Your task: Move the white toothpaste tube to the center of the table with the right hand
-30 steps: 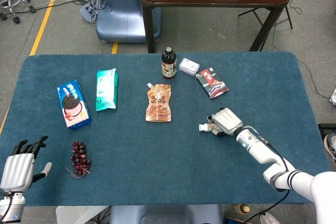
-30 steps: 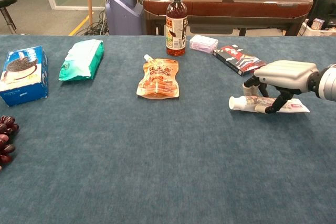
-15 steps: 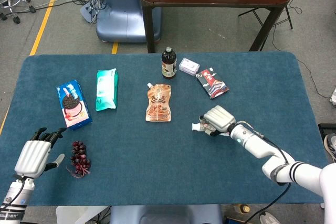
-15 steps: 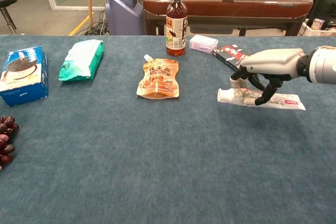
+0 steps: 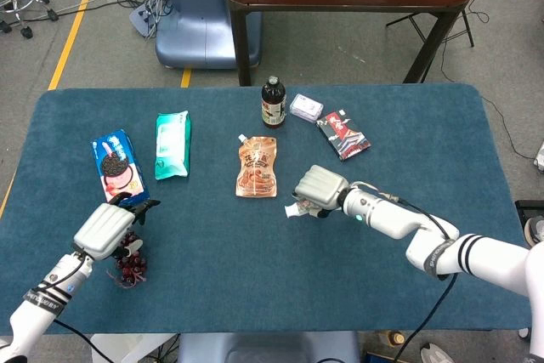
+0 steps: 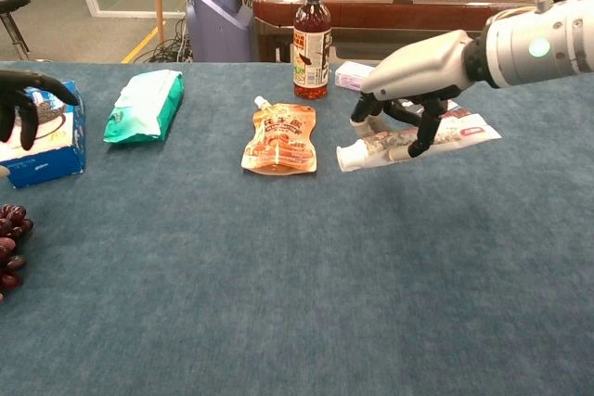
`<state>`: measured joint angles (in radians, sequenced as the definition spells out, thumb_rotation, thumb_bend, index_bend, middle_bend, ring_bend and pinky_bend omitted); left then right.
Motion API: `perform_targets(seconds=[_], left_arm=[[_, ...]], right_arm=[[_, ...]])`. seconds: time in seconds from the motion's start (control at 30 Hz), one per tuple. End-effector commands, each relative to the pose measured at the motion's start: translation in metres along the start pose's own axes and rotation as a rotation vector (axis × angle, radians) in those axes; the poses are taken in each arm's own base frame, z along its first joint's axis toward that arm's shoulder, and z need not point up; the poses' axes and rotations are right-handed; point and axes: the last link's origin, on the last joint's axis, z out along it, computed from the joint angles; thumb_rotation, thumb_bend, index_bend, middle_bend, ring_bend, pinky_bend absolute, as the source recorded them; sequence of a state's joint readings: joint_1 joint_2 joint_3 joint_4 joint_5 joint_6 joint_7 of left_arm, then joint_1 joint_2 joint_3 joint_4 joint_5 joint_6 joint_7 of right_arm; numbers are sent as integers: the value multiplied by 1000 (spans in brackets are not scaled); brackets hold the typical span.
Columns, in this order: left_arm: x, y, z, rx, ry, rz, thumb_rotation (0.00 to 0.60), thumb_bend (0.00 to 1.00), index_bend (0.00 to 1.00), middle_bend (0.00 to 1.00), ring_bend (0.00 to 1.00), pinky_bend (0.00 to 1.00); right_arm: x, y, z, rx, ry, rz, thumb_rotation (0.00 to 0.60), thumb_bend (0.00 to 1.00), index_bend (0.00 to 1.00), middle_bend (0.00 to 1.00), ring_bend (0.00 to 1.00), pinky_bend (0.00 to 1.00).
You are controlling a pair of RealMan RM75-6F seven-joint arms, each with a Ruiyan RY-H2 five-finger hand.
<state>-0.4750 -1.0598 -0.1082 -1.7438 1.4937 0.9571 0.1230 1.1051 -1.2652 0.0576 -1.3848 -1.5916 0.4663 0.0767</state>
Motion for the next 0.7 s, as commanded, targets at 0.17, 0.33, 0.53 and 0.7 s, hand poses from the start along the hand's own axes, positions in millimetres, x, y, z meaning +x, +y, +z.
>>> perform_targets(seconds=[0.17,0.33,0.53,0.7], left_arm=[[0,24,40,-127,-92,41,600,246,117,554,521,113],[0,39,57,-175,-123,55,600,246,84,581,541,113],[0,56,71,-222,-127,75,600,246,65,583,545,113],[-1,68,78,-256,-135,100,600,246,65,586,548,113]], right_arm=[[29,-21,21,43,21,-30,600,880,887,784,665,432],[42,-36,33,70,23,-50,600,881,895,790,670,432],[49,-51,46,99,14,-68,600,882,896,790,672,432],[52,-57,56,104,7,-81,600,882,896,791,672,432]])
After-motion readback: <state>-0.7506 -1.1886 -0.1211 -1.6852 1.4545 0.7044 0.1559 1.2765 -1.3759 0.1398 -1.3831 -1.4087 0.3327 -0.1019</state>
